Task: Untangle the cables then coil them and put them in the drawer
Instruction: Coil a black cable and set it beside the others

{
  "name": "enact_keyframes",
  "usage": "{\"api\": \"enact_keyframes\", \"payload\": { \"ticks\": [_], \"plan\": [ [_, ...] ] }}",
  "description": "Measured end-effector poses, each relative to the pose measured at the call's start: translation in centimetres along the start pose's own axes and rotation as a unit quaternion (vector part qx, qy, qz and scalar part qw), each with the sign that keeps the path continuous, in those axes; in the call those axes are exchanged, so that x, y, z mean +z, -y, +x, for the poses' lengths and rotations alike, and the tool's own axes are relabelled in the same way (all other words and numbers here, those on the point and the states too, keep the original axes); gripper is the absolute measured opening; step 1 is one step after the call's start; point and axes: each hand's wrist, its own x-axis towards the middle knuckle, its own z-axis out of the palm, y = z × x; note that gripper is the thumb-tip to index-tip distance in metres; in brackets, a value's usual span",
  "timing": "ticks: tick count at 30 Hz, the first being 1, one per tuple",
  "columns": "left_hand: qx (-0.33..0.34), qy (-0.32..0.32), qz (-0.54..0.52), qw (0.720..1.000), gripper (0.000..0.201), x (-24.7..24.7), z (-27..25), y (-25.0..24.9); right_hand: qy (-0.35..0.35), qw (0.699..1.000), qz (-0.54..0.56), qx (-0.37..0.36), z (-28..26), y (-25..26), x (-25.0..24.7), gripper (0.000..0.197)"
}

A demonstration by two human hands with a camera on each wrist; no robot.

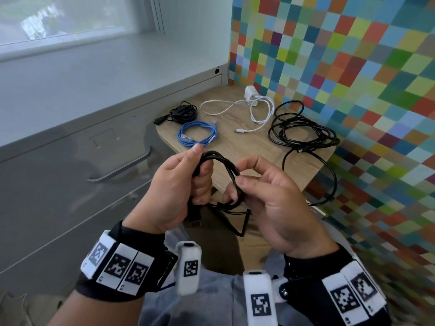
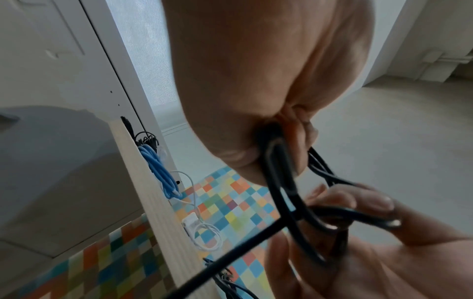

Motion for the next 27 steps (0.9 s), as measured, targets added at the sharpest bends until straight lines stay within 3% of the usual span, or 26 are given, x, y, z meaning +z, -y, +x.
{"api": "enact_keyframes", "payload": {
  "ticks": [4,6,9,11,15,19,23,27],
  "plan": [
    [0.012,-0.023,0.059,0.998,0.049,0.7,-0.2,0.0,0.008,1.0,-0.008,-0.007,0.1,-0.5,0.2,0.031],
    [0.03,-0.026,0.07,0.997,0.048,0.6,-0.3,-0.3,-0.033,0.99,-0.129,-0.053,0.3,-0.8,0.2,0.028],
    [0.051,-0.012,0.105,0.993,0.043,0.4,-0.4,-0.6,-0.132,0.91,-0.365,-0.149,0.4,-1.1,-0.6,0.015],
    [0.065,0.0,0.139,0.988,0.043,0.7,-0.6,-0.6,-0.175,0.884,-0.394,-0.182,0.3,-1.4,-1.1,0.016],
    [0.133,0.004,0.223,0.966,0.039,0.6,-0.4,-1.1,-0.154,0.944,-0.249,-0.152,0.4,-1.2,-1.0,0.014],
    [0.123,-0.031,0.217,0.968,0.04,-0.3,0.0,-1.1,-0.085,0.977,-0.159,-0.117,0.3,-0.4,-0.7,0.012],
    [0.122,-0.057,0.271,0.953,0.044,-1.0,0.2,-0.7,-0.053,0.989,-0.109,-0.081,0.1,-0.2,-0.3,0.017],
    [0.128,-0.062,0.287,0.947,0.043,-1.3,0.2,-0.7,-0.056,0.976,-0.2,-0.069,0.0,0.4,-1.1,0.018]
  ]
}}
